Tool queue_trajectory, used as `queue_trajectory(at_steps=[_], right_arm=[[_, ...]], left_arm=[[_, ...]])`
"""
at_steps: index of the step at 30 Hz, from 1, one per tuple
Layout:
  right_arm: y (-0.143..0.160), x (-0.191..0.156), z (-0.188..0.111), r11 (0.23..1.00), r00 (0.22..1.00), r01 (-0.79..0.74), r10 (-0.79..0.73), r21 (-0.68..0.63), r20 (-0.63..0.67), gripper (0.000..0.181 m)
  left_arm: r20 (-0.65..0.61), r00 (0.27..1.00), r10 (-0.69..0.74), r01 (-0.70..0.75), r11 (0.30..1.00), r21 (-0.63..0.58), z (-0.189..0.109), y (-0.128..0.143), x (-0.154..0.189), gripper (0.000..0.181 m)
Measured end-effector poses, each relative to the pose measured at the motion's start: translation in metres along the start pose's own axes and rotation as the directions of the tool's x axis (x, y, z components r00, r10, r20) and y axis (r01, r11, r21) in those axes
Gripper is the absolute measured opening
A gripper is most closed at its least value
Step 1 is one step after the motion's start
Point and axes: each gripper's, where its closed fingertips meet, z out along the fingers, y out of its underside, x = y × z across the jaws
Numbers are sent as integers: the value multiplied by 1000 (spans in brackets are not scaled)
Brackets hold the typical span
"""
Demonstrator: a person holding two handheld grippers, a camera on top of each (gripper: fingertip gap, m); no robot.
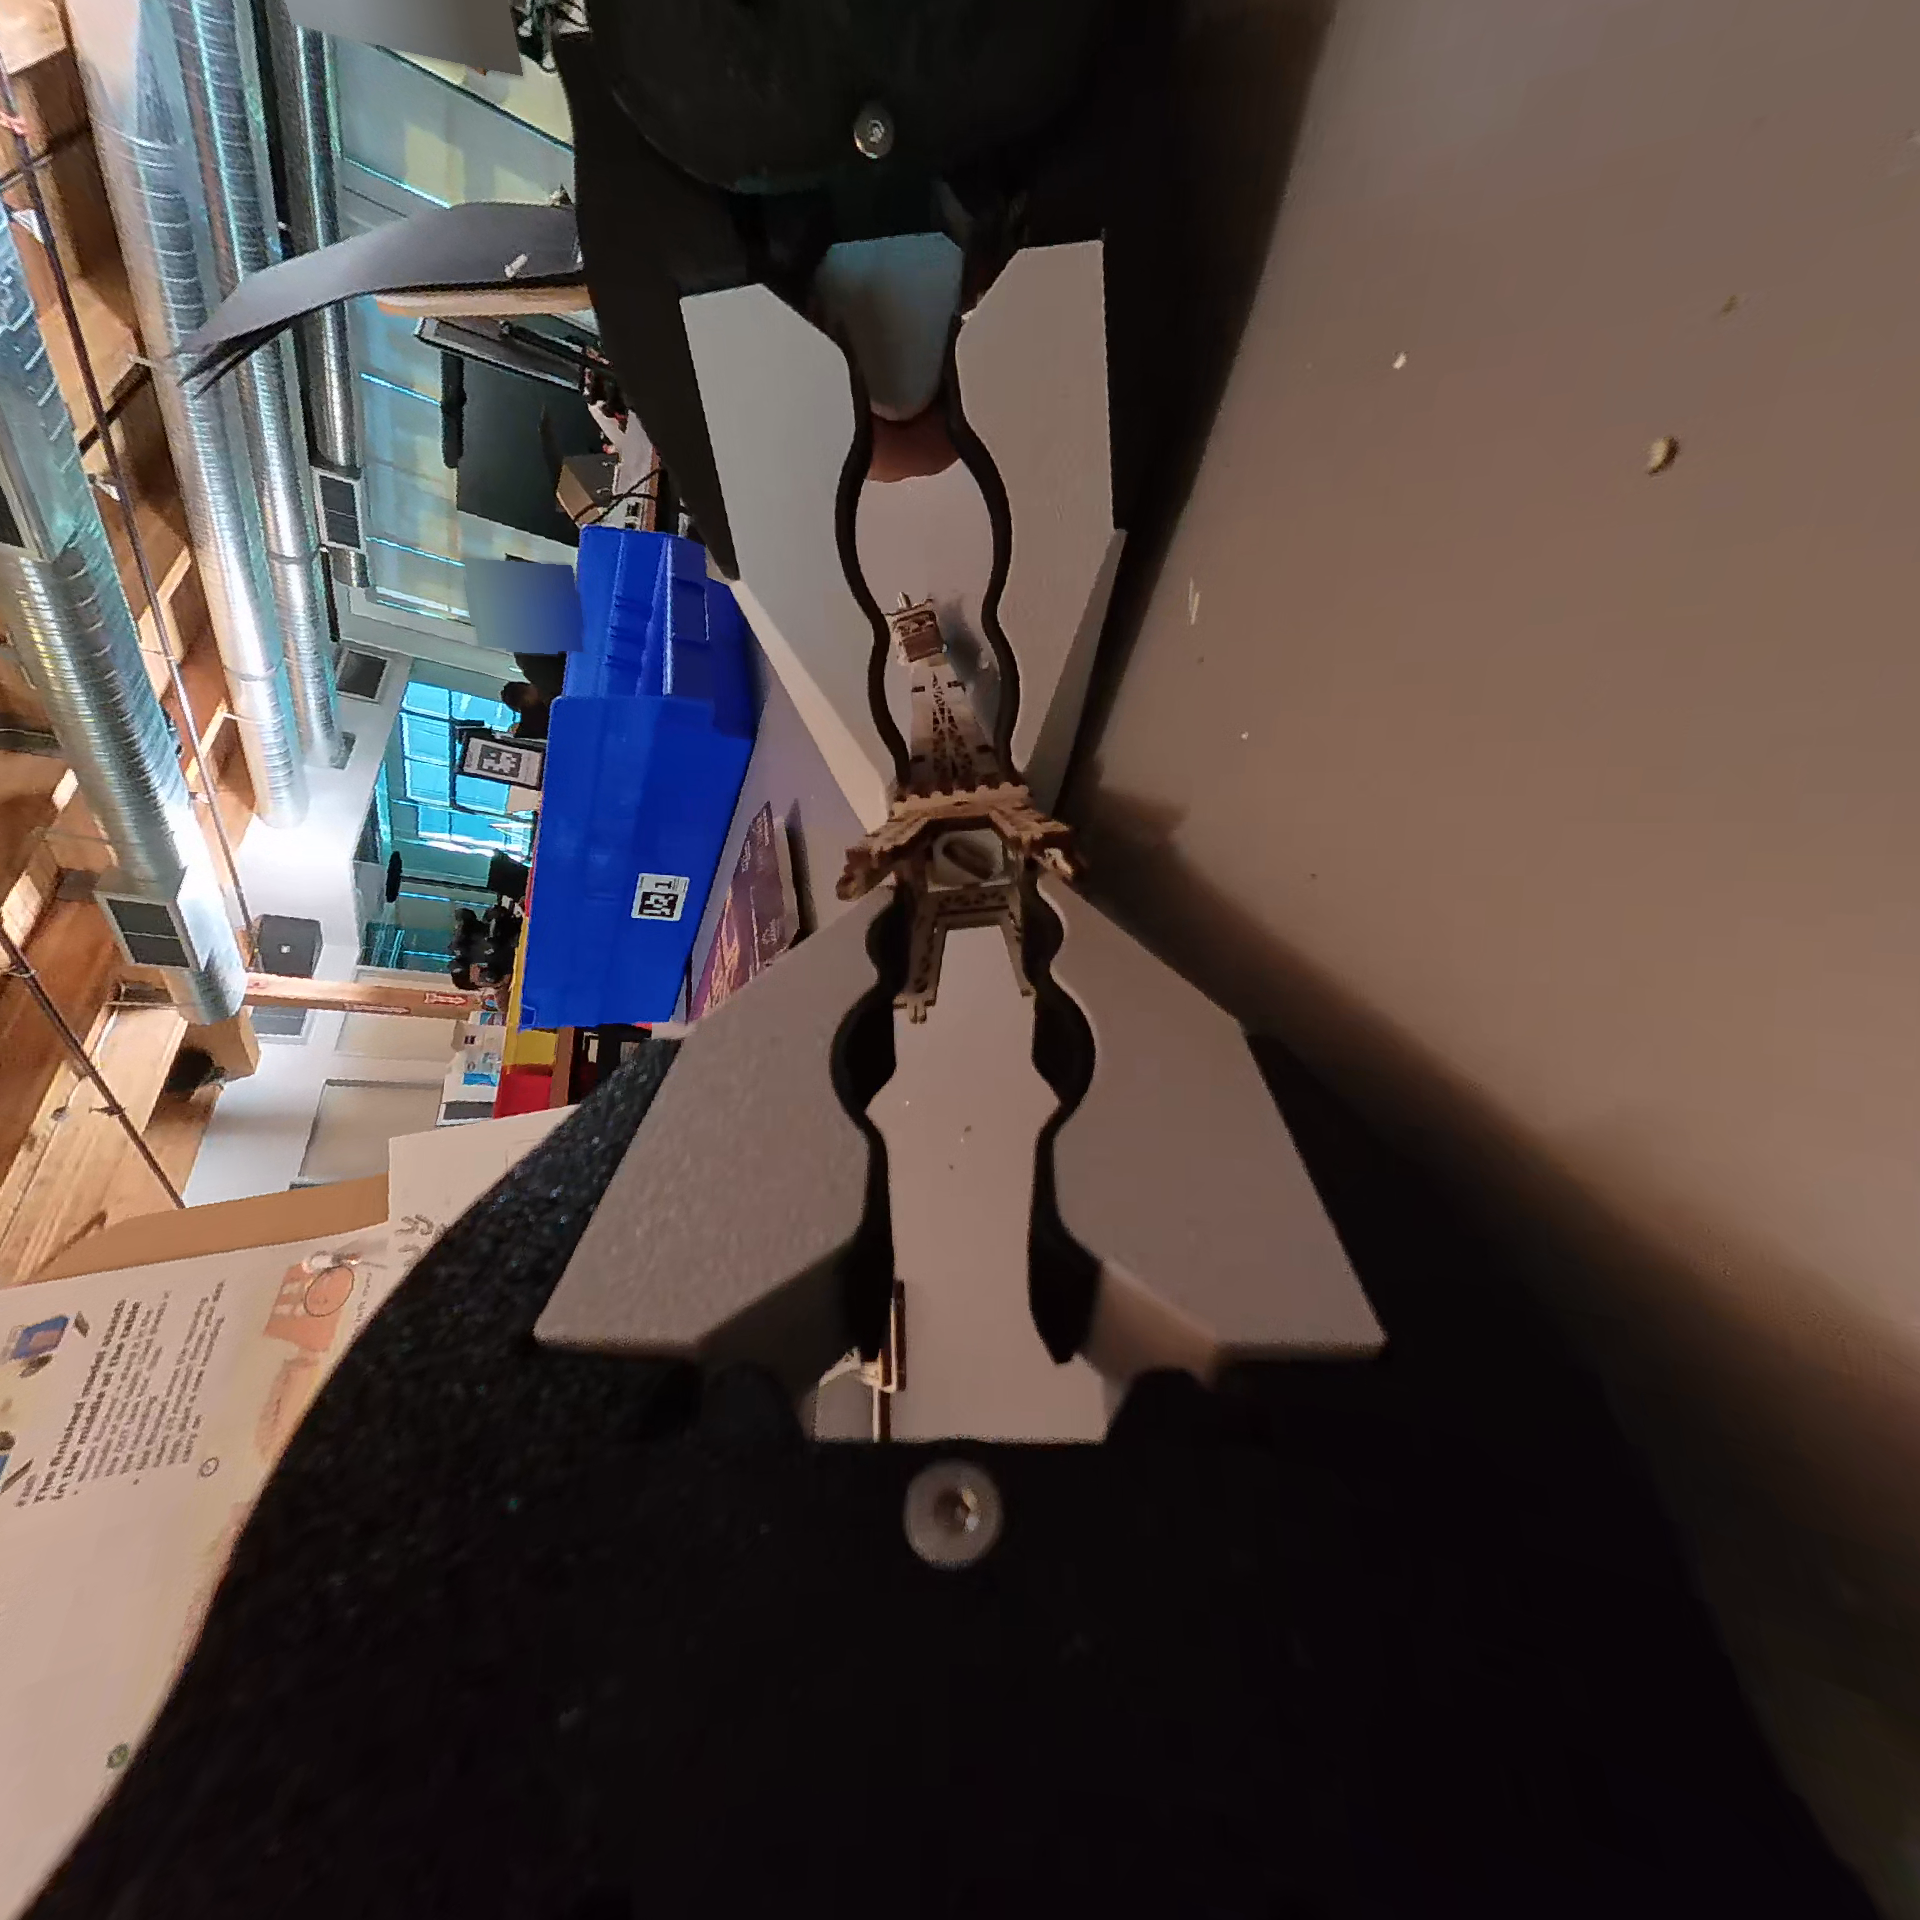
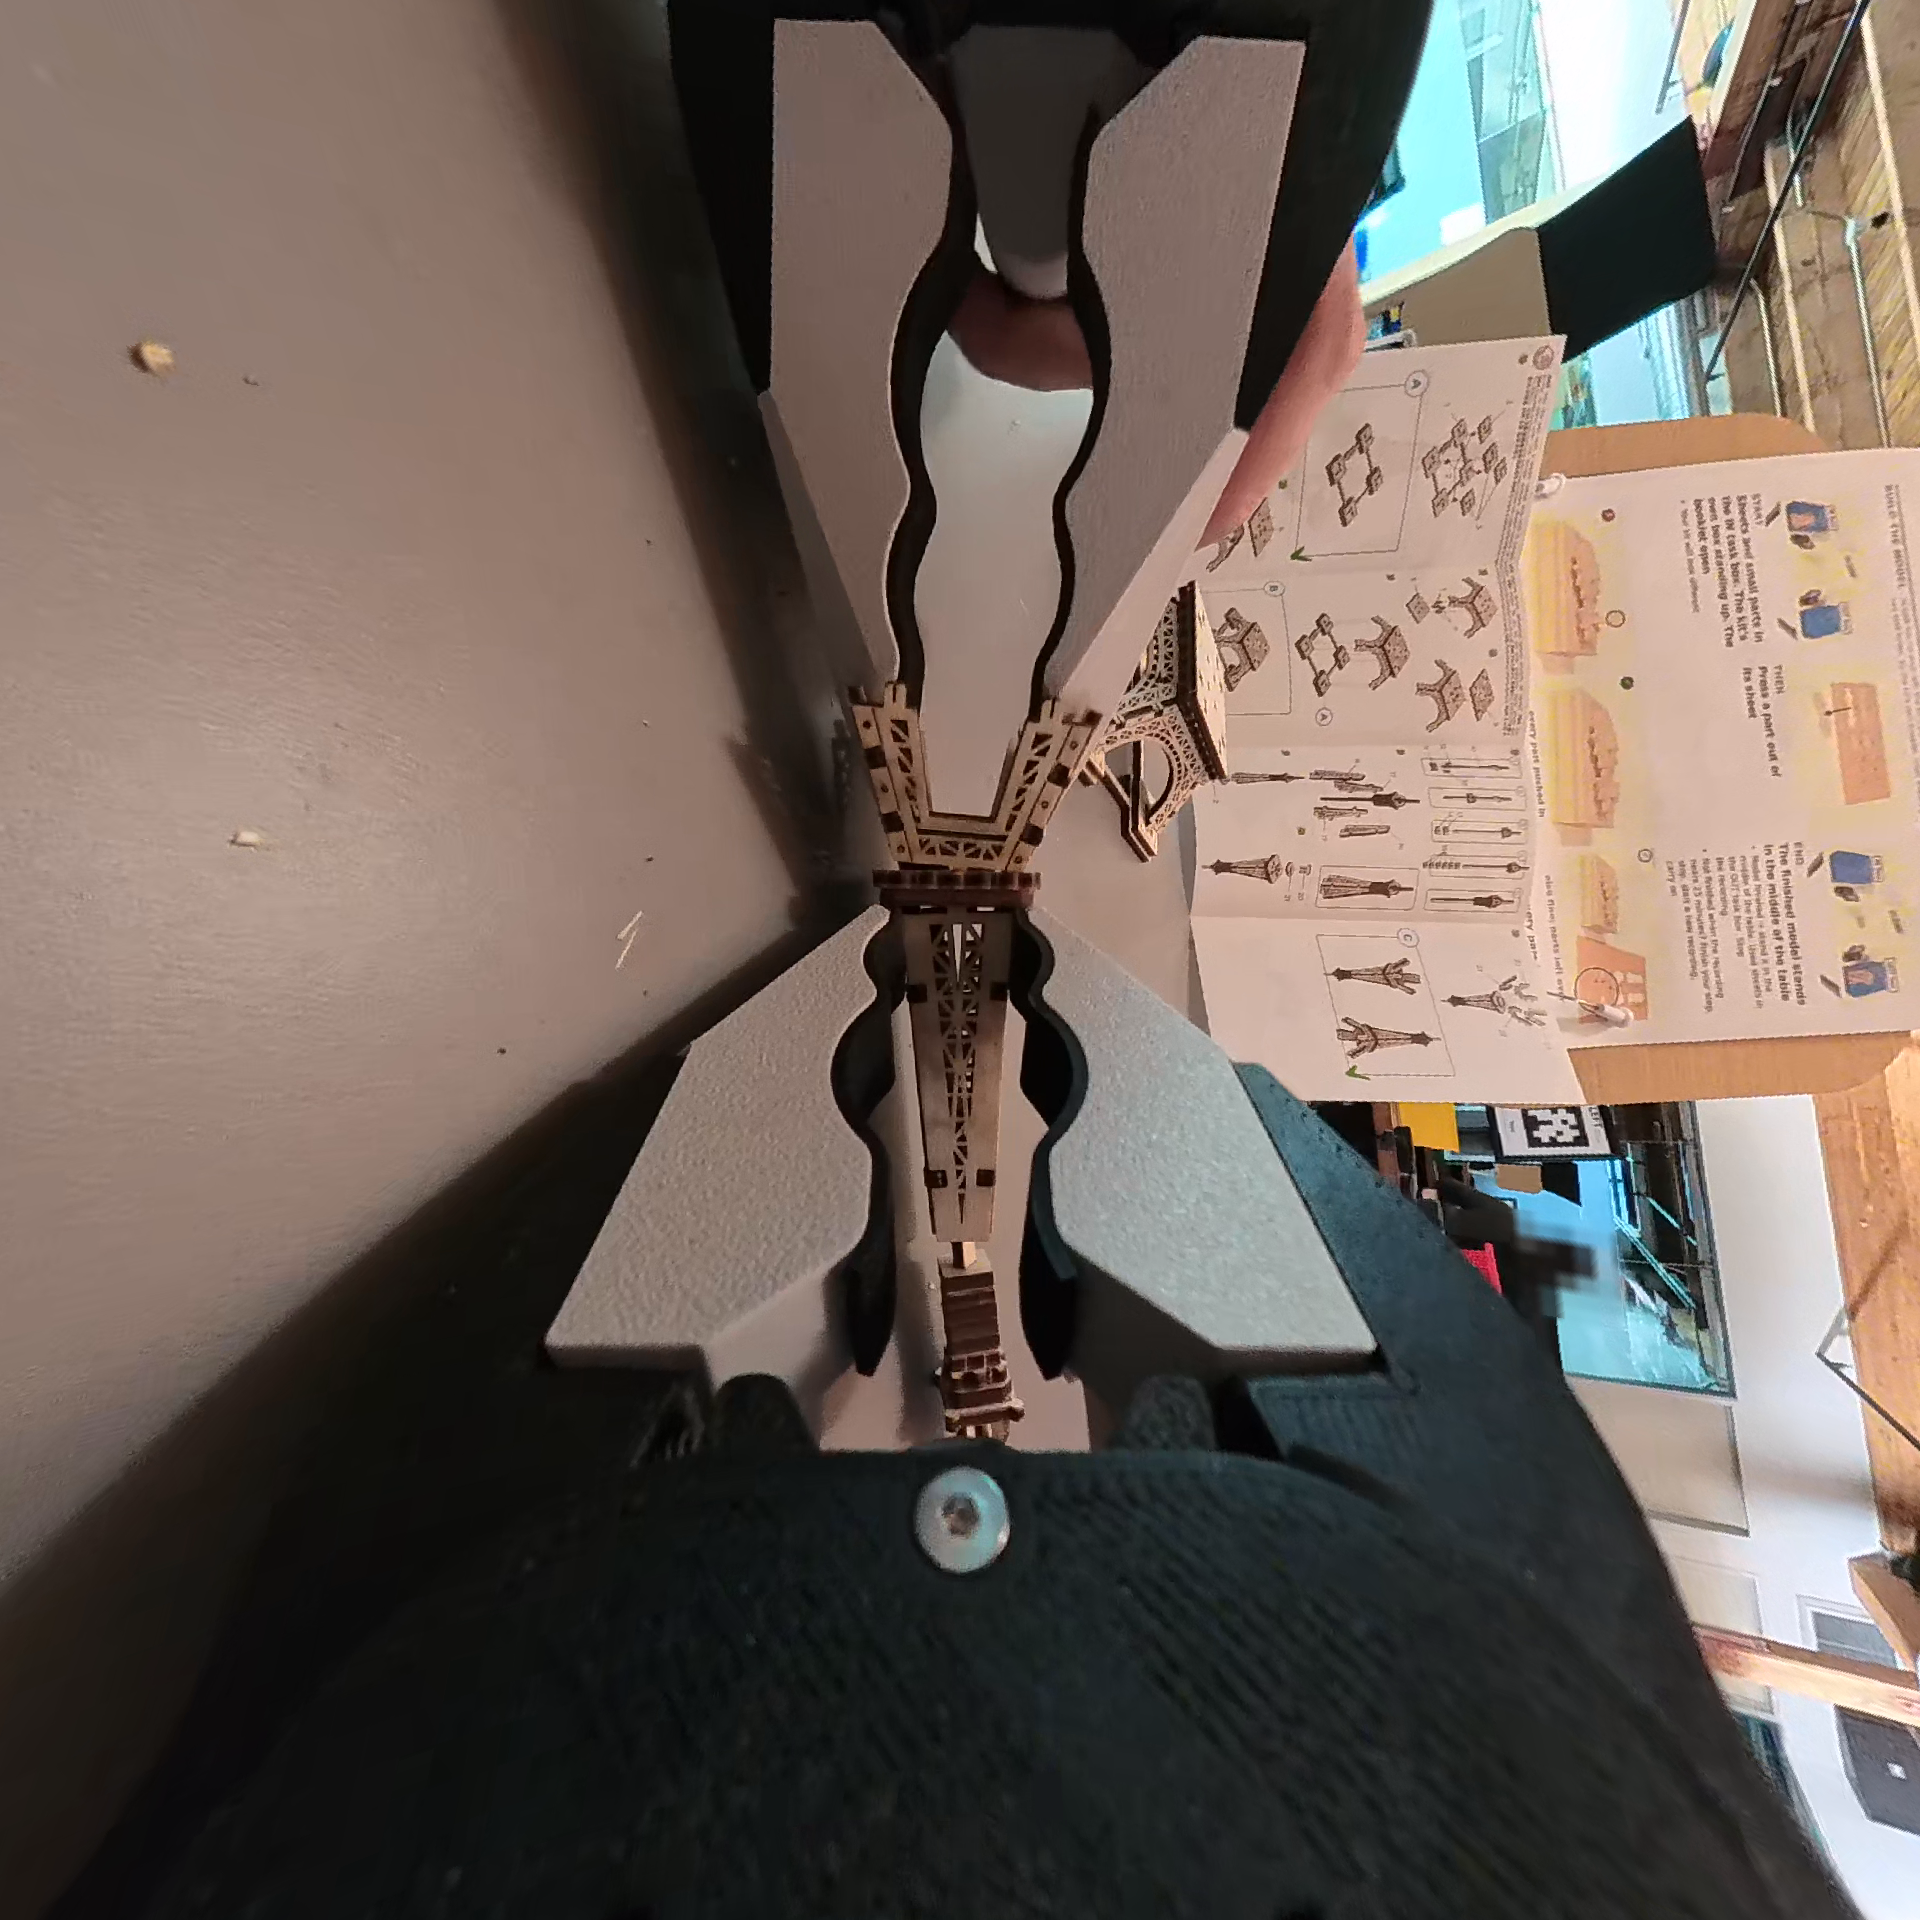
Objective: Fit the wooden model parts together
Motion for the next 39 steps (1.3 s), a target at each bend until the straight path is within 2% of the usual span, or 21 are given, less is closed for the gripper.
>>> queue_trajectory(at_steps=[8, 22, 26, 29, 33, 36, 39], right_arm=[[1, 0, 0, 1000, 1000, -24, 24, 0, 9, 15], [8, 9, 5, 1000, 999, -19, 19, 0, -40, 18], [7, 16, 4, 999, 996, -23, 25, 25, -83, 18], [5, 24, 0, 998, 991, -42, 48, 52, -124, 18], [6, 28, -1, 995, 987, -72, 80, 67, -136, 18], [8, 33, -2, 995, 982, -81, 91, 66, -166, 18], [10, 36, -2, 997, 979, -62, 70, 45, -194, 18]], left_arm=[[-14, 1000, -15, 16, 999, 47, 3, 3, -1, 17], [-29, 1000, 6, -8, 998, -55, 3, 10, -8, 18], [26, 999, 45, -43, 997, -57, 1, 7, -19, 18], [75, 996, 40, -36, 998, -52, -2, 4, -31, 29], [98, 995, 3, 1, 999, -35, -9, 0, -42, 43], [115, 993, -38, 41, 999, -23, -14, -1, -47, 44], [147, 965, -219, 213, 976, 53, -26, -6, -57, 44]])
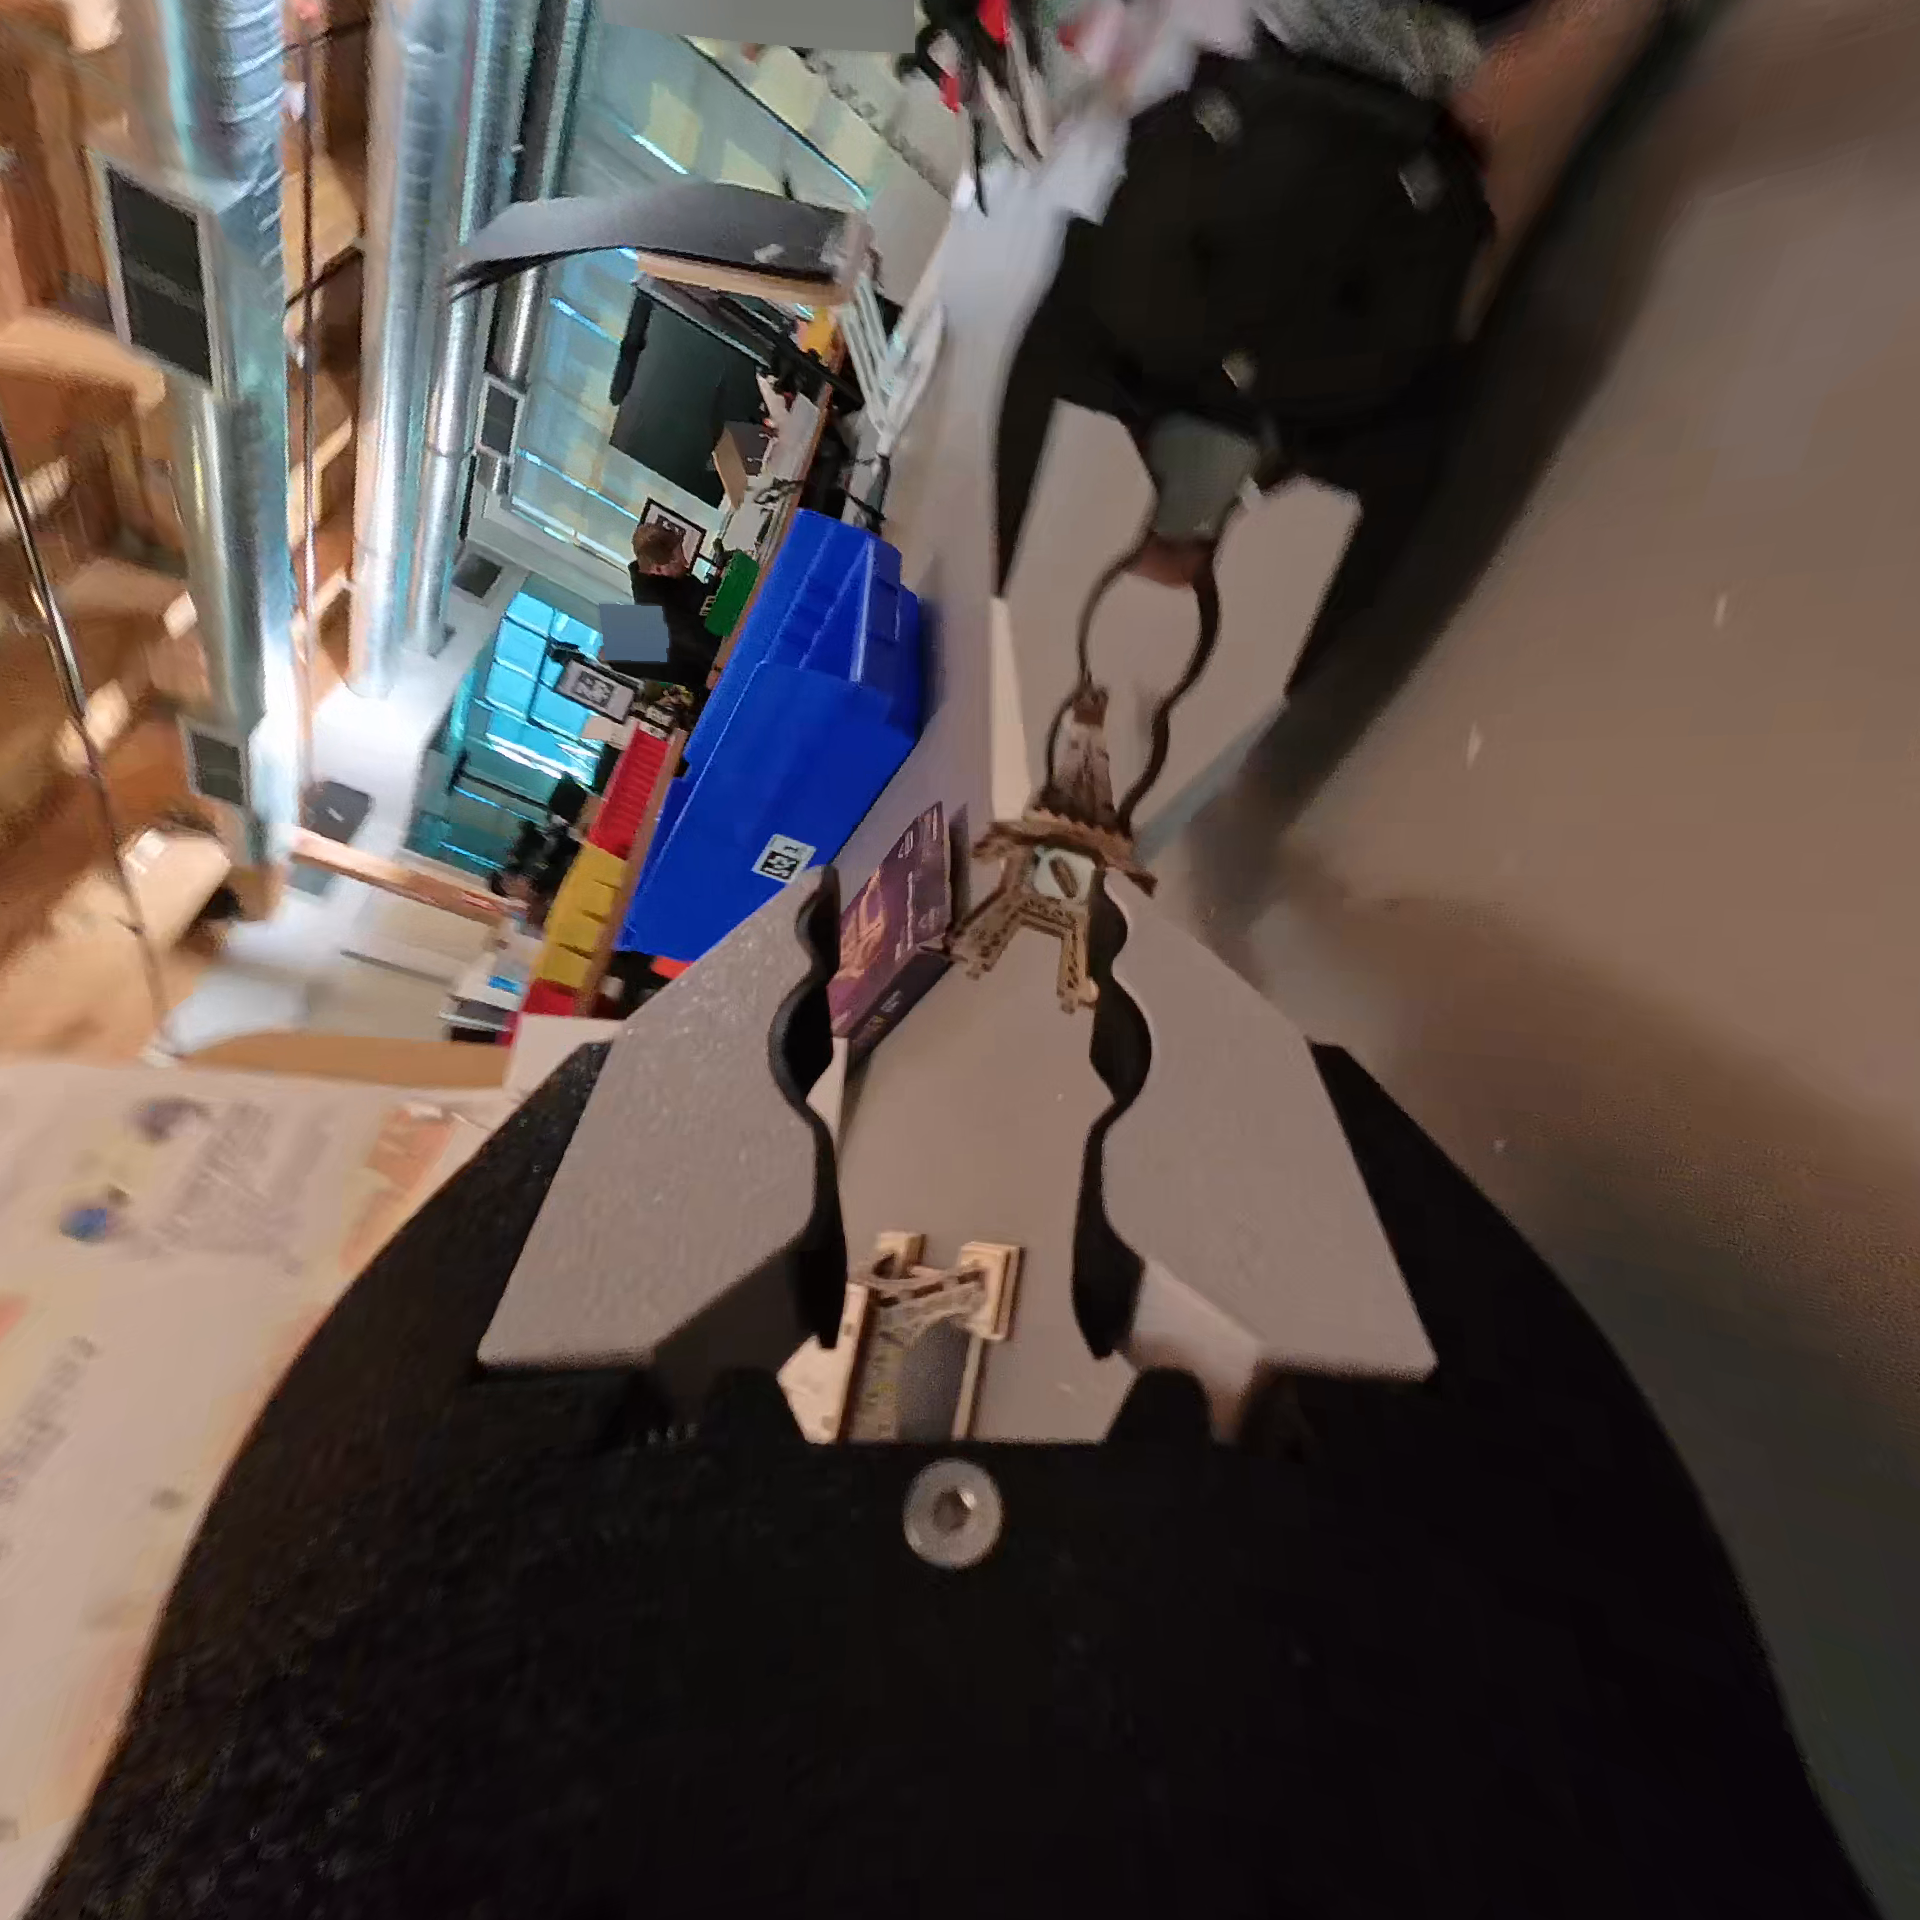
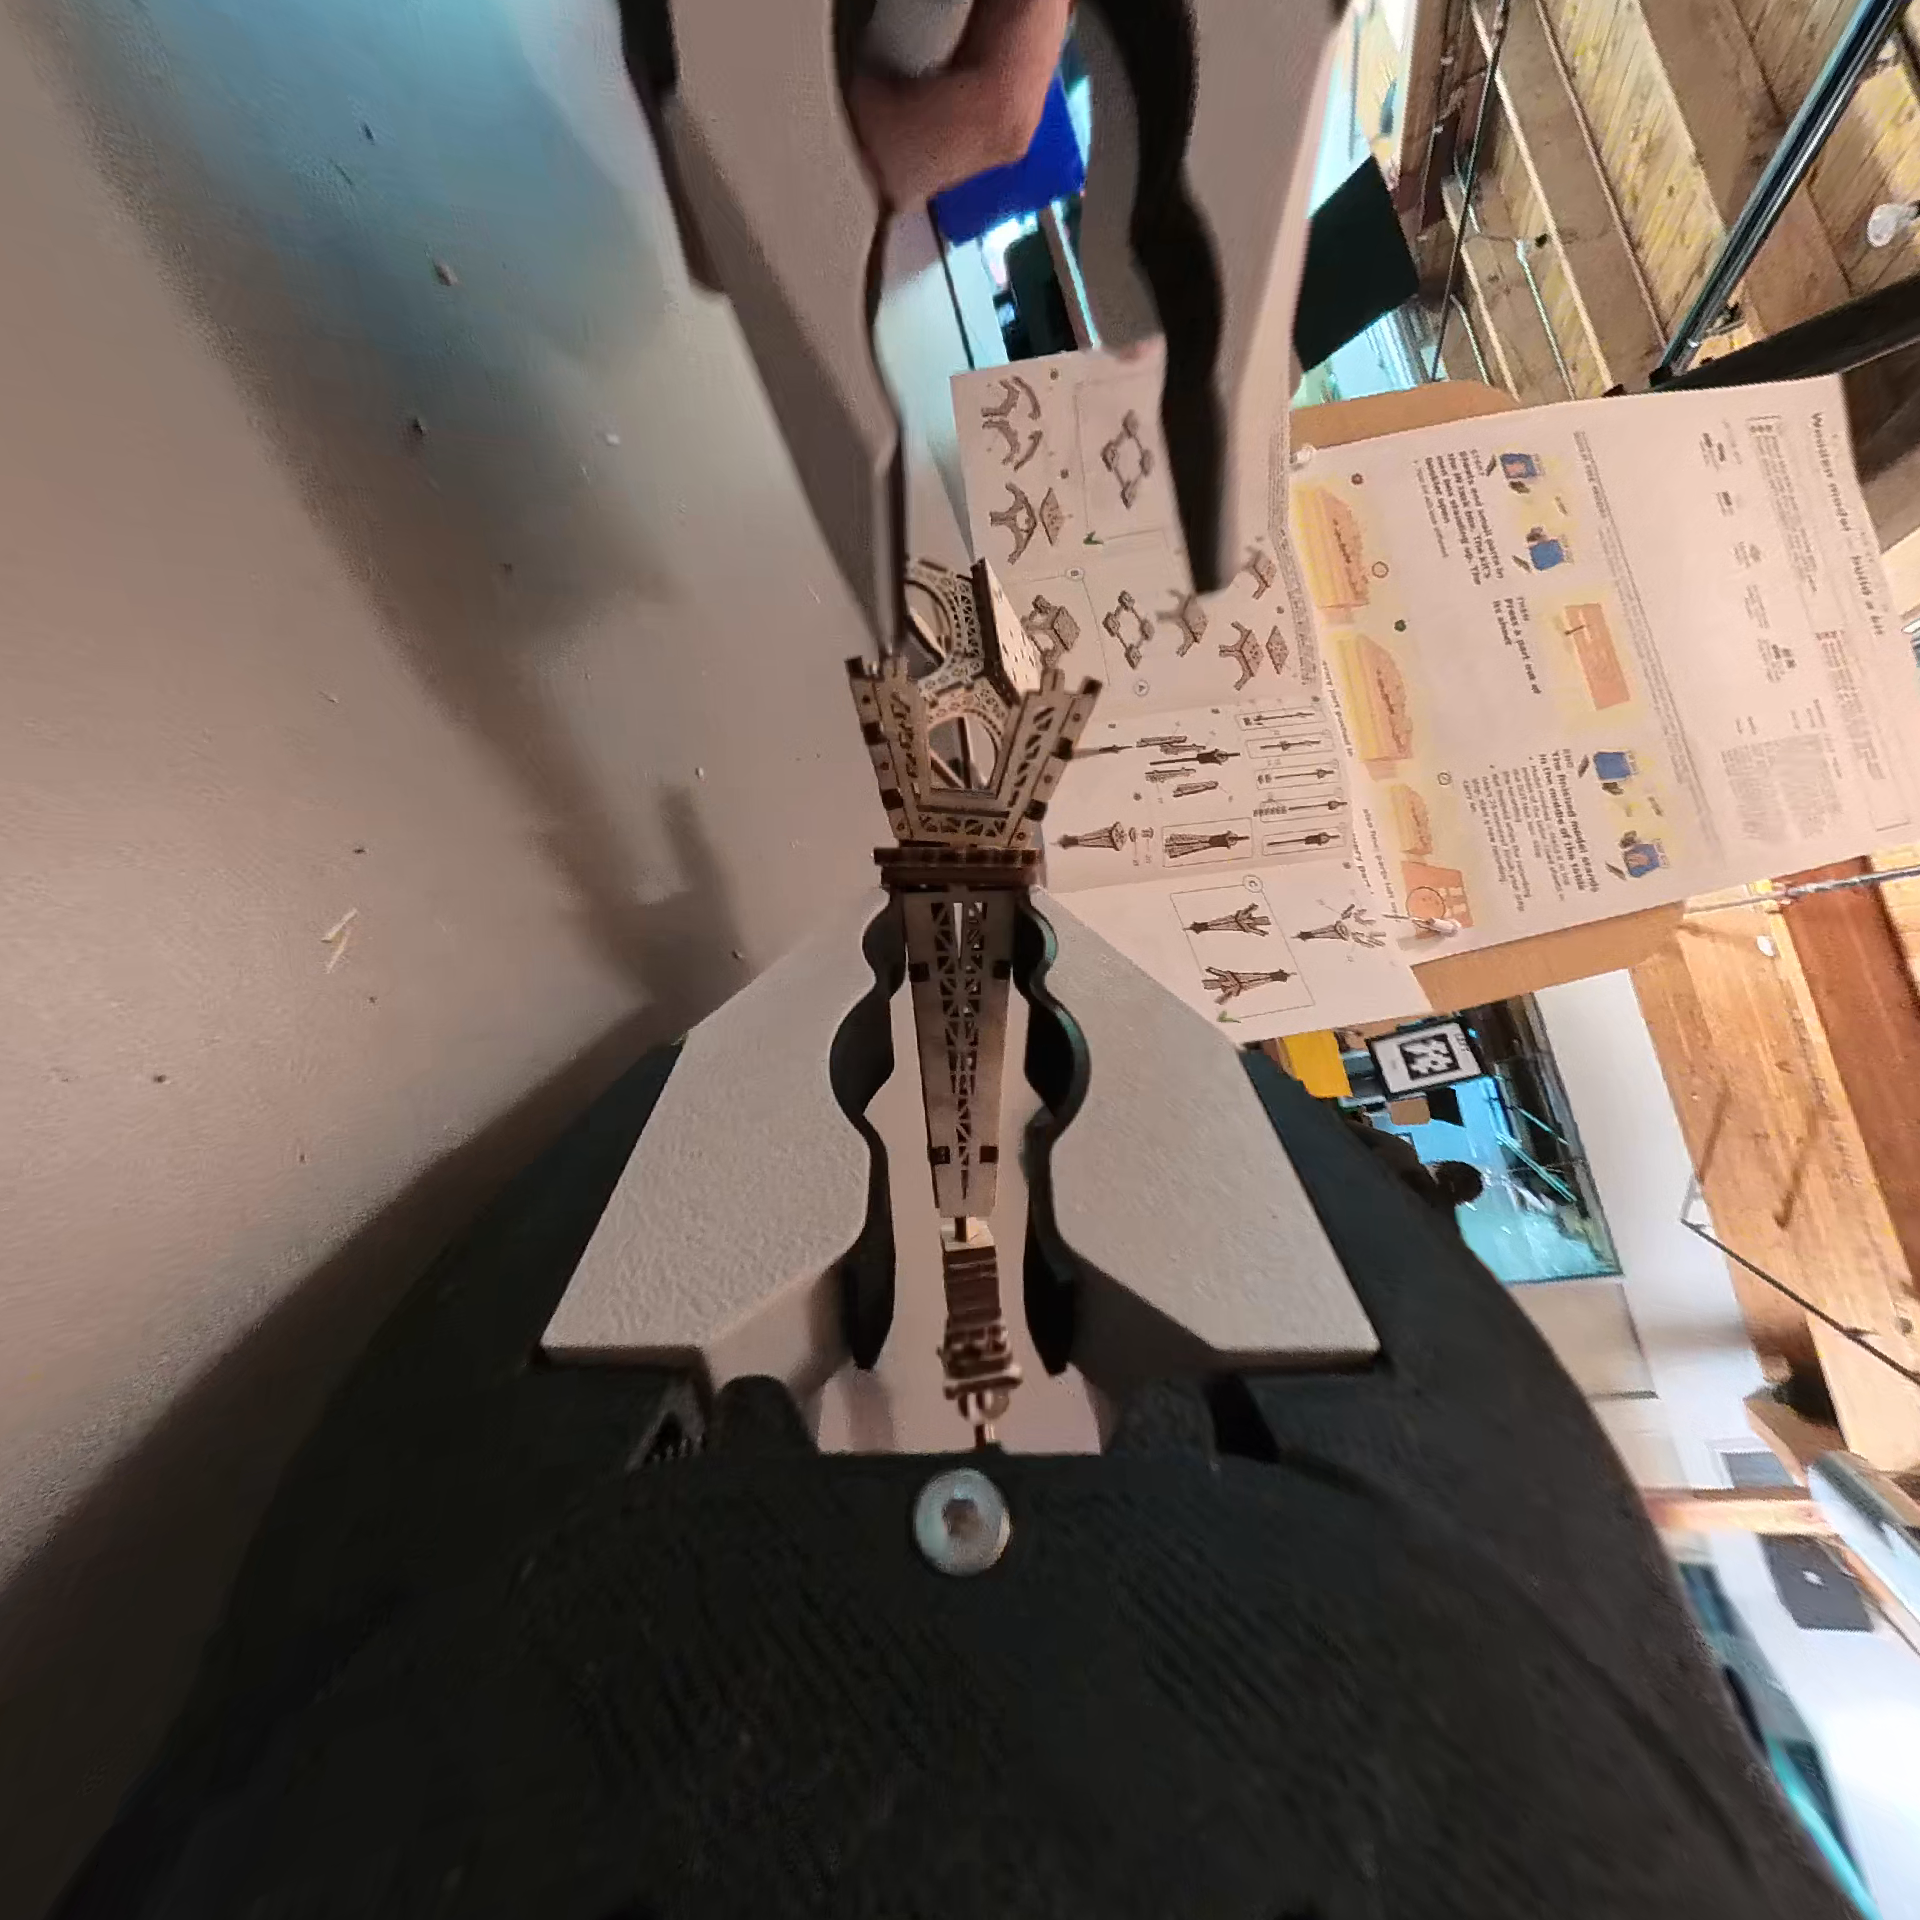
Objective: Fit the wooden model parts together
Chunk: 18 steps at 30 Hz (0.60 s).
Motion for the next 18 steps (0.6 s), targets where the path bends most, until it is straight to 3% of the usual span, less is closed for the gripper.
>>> queue_trajectory(at_steps=[2, 3, 6, 8, 10, 13, 18], right_arm=[[2, 0, 1, 999, 999, 41, -42, -22, -19, 18], [2, -1, 2, 998, 998, 59, -60, -26, -22, 18], [2, 4, 1, 996, 995, 82, -85, -44, -58, 17], [2, 4, 2, 995, 994, 84, -88, -55, -62, 18], [-1, -2, 3, 994, 994, 105, -106, -44, -36, 18], [-5, -10, 4, 985, 985, 170, -171, -41, -15, 18], [-4, -8, 4, 988, 989, 148, -148, -44, -16, 18]], left_arm=[[42, 966, -257, 256, 966, 29, -8, -1, -16, 37], [46, 916, -398, 397, 917, 31, -10, 2, -21, 33], [2, 633, -775, 773, 631, -57, -10, 17, -12, 29], [-74, 434, -898, 892, 440, -105, -6, 16, 4, 31], [-126, 328, -936, 928, 345, -142, 2, 14, 15, 30], [-112, 353, -929, 904, 369, -217, 7, 18, 25, 32], [-128, 421, -898, 845, 439, -305, 6, 17, 42, 33]])
